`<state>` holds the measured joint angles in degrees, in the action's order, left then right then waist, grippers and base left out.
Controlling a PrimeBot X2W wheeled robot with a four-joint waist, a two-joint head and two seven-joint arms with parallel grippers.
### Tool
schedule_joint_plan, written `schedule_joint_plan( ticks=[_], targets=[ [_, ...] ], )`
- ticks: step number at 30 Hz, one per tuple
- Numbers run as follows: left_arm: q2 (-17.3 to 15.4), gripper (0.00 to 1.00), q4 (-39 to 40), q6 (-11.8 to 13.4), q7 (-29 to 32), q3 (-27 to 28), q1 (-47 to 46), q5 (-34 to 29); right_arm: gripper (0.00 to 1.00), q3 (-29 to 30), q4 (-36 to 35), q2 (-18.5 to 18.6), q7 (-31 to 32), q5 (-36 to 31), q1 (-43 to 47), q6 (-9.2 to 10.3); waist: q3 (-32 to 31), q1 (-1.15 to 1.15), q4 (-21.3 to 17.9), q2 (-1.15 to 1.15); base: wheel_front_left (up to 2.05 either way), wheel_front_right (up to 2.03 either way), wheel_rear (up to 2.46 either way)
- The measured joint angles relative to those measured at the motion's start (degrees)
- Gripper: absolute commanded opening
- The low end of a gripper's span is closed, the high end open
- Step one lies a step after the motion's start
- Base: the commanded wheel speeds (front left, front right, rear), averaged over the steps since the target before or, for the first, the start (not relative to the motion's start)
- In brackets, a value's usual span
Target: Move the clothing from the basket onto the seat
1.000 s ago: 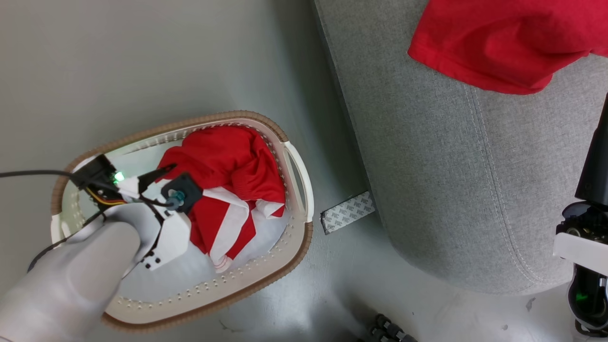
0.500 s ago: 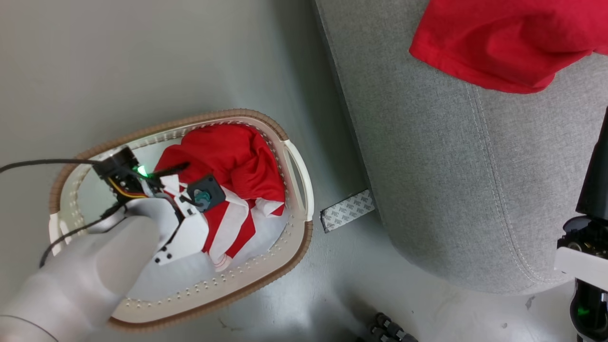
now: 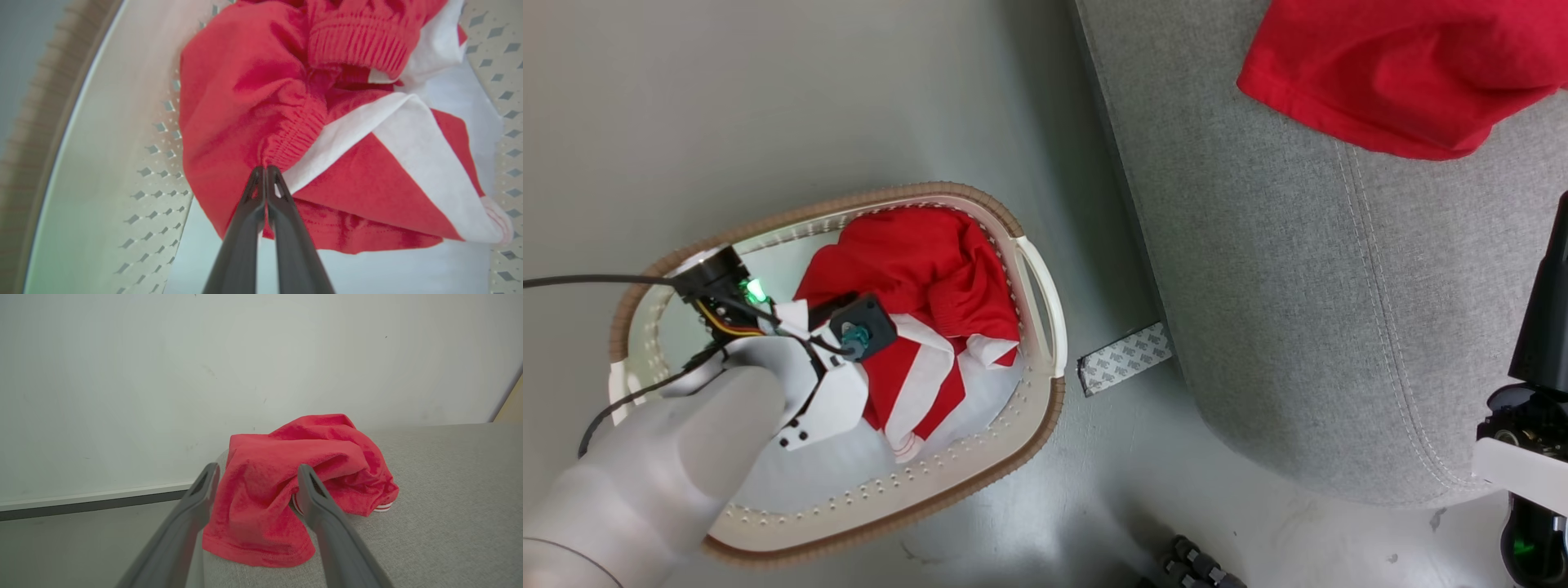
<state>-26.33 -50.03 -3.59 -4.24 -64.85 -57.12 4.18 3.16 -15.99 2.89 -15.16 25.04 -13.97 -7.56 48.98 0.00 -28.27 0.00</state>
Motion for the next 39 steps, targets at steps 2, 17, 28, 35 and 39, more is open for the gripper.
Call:
schedule_joint_plan(
  ticks=[2,17,28,35,39],
  targets=[
    [0.13,0.0,-0.35,-0.29,-0.53,-0.13,-0.08,0.21,1.0,-0.13,0.18,0.0,0.0,-0.02,-0.09,0.0,-0.12,0.0,-0.02,0.0,0.0,0.0,0.0],
    [2.88,0.0,-1.3,0.0,-7.3,2.54,3.27,6.91,1.0,-1.01,4.12,0.01,0.0,-2.9,-4.8,0.01,-6.67,0.0,-0.03,0.0,0.0,0.0,0.0],
    [9.2,0.0,0.65,-1.69,-10.46,4.64,7.47,12.81,1.0,0.67,8.32,-0.04,0.0,-8.22,-5.39,0.01,-17.26,0.0,5.54,0.0,0.0,0.0,0.0],
    [11.85,0.0,5.92,-2.7,-10.76,6.48,12.12,16.8,1.0,1.86,12.41,-0.08,0.0,-10.0,-5.39,0.0,-25.14,-0.01,9.71,0.0,0.0,0.0,0.0],
    [12.33,0.0,10.26,-2.96,-10.83,7.8,15.15,18.41,1.0,2.07,14.29,-0.08,0.0,-10.57,-4.75,0.01,-29.66,-0.01,12.1,0.0,0.0,0.0,0.0]
  ],
)
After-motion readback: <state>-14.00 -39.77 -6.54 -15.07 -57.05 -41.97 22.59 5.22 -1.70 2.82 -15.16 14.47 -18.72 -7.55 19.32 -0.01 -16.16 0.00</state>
